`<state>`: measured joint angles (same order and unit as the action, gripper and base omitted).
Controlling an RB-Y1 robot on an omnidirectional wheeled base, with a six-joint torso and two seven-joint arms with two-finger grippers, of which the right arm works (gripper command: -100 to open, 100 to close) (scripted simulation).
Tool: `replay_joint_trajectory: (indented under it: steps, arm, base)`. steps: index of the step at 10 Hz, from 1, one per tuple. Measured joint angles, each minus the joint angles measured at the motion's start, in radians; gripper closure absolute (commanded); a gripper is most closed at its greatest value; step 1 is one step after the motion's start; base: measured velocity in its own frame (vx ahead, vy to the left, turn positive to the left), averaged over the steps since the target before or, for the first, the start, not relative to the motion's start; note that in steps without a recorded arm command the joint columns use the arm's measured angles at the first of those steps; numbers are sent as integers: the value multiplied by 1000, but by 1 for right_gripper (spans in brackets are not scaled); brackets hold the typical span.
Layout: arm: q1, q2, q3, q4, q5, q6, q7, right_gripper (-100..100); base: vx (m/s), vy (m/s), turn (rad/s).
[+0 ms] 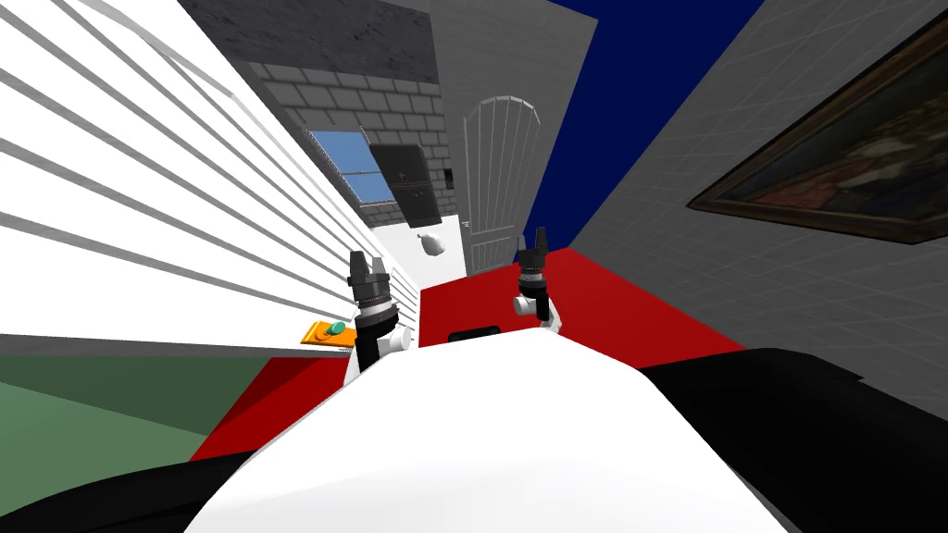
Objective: Pull the door open
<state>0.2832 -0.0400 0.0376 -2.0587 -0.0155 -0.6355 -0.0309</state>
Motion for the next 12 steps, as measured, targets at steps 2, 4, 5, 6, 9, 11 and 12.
replay_joint_trajectory:
  steps: [2, 4, 5, 6, 9, 11, 12]
  arm:
    - [-18, -3, 2, 38, -4, 10, 6, -100]
    - [-42, -9, -4, 74, -10, 19, 6, -100]
    - [-54, -10, -4, 103, -11, 13, 7, -100]
    - [-68, -11, -7, 125, -13, 12, 9, -100]
    - [-106, -15, -11, 188, -20, 22, 14, -100]
    - [-131, -15, -12, 243, -23, 16, 17, -100]
    - [-162, -17, -17, 279, -27, 20, 21, -100]
  base:
    - [64, 2, 16]
    - [49, -1, 18]
    - [40, -6, 17]
    - [46, -2, 28]
    - [49, -4, 19]
    - [65, 0, 40]
    - [71, -3, 19]
